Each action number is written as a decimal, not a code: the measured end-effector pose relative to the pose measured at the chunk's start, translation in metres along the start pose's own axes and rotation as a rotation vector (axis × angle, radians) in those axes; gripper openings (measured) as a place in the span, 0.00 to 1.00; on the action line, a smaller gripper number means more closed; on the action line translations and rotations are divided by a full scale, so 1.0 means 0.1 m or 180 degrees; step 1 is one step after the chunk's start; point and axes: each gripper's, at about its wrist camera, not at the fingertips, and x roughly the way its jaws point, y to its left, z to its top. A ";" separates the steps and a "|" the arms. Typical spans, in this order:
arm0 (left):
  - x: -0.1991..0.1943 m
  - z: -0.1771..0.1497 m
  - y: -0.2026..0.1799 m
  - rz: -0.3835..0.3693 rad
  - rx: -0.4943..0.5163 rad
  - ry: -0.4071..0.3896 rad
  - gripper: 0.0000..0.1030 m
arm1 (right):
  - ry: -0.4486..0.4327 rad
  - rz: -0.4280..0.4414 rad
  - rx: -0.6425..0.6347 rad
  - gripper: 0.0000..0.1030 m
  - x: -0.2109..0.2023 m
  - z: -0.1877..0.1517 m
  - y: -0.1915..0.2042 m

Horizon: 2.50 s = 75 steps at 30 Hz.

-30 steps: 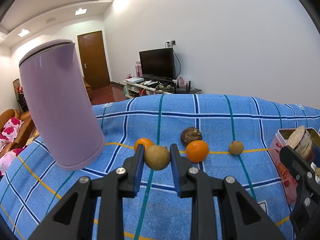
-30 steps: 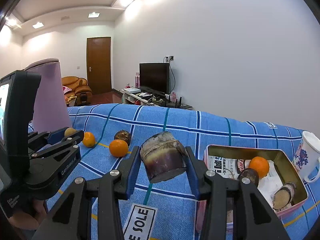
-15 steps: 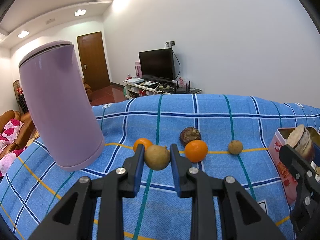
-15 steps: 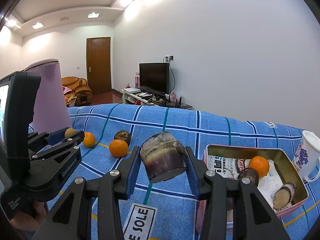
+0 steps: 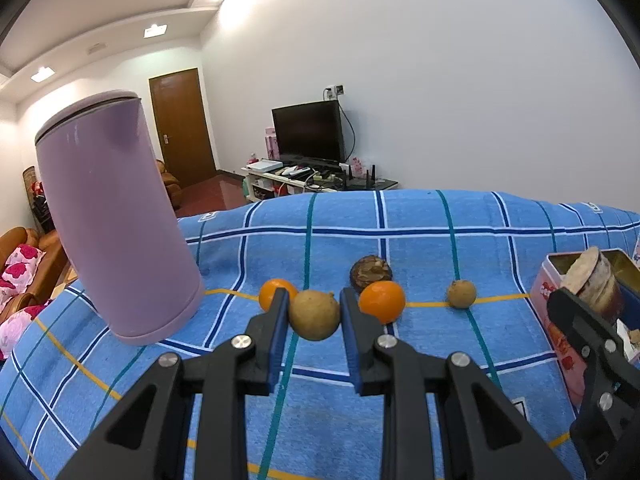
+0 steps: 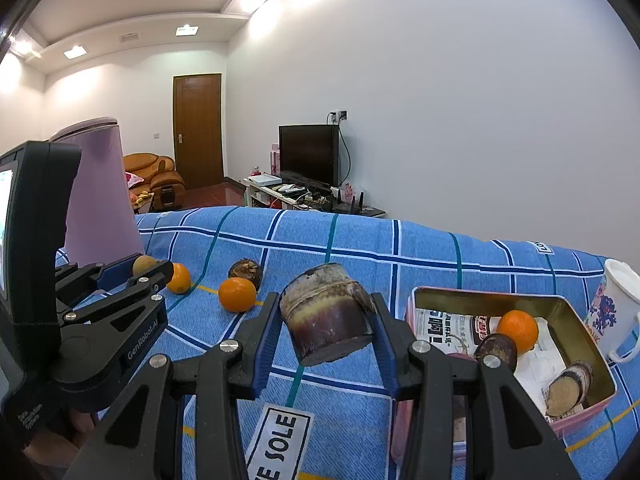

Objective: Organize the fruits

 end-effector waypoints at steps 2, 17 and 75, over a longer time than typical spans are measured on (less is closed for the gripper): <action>-0.01 0.00 0.00 -0.0003 0.0004 -0.0005 0.27 | 0.0001 0.0002 -0.0001 0.44 0.00 0.00 0.00; -0.03 0.00 -0.03 -0.0018 0.0016 -0.0014 0.27 | 0.0009 -0.0007 -0.0010 0.44 -0.07 -0.04 -0.03; -0.39 0.00 -0.77 -0.0421 0.0189 0.0019 0.27 | -0.0130 -0.0549 0.0226 0.44 -0.61 -0.15 -1.35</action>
